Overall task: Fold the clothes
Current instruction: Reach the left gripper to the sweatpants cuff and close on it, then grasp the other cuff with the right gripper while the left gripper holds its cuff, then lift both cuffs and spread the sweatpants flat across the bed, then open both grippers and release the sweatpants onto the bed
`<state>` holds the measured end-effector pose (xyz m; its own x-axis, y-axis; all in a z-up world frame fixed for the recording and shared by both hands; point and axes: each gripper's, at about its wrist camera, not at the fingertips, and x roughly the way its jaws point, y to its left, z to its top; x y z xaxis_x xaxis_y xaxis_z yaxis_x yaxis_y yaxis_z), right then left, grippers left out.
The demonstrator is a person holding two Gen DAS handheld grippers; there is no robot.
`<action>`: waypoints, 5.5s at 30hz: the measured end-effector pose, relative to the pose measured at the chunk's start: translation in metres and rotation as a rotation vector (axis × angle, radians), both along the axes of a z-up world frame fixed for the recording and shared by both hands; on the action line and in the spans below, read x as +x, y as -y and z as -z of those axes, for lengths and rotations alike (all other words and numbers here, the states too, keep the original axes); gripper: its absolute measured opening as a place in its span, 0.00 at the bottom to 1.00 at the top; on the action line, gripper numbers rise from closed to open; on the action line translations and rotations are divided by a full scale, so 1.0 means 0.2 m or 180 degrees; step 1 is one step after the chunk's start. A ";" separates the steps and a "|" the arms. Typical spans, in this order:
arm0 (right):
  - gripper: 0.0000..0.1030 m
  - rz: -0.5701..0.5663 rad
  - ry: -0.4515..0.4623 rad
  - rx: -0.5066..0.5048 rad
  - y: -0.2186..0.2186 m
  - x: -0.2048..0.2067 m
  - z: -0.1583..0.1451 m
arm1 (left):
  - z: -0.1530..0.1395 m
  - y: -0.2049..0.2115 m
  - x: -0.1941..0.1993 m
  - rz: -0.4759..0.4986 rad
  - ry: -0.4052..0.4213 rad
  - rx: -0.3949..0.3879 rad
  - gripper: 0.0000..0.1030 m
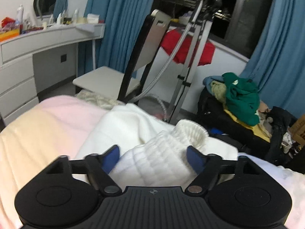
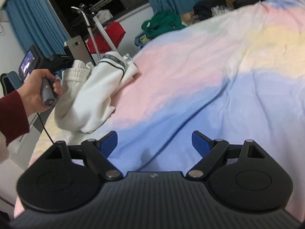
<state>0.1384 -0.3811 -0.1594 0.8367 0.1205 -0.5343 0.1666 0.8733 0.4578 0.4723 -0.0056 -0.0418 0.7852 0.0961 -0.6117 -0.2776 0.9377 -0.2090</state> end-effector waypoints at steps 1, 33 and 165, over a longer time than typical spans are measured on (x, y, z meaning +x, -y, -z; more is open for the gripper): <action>0.84 -0.0003 -0.0004 -0.0009 0.00 0.01 0.01 | 0.01 0.00 0.01 0.0013 -0.0012 0.0010 0.59; 0.84 -0.0764 0.1149 -0.0810 -0.39 -0.42 -0.32 | 0.09 -0.39 -2.00 0.0477 0.0078 -0.0303 0.19; 0.77 -0.1564 0.0956 -0.0316 -0.87 -0.43 -0.61 | -0.45 -1.02 -2.30 0.0294 0.0557 0.0785 0.95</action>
<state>0.0516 -0.2078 -0.0375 0.8118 0.4942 -0.3110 -0.3933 0.8565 0.3342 0.0131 0.1979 0.0480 0.8888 0.1480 -0.4337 -0.1686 0.9856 -0.0093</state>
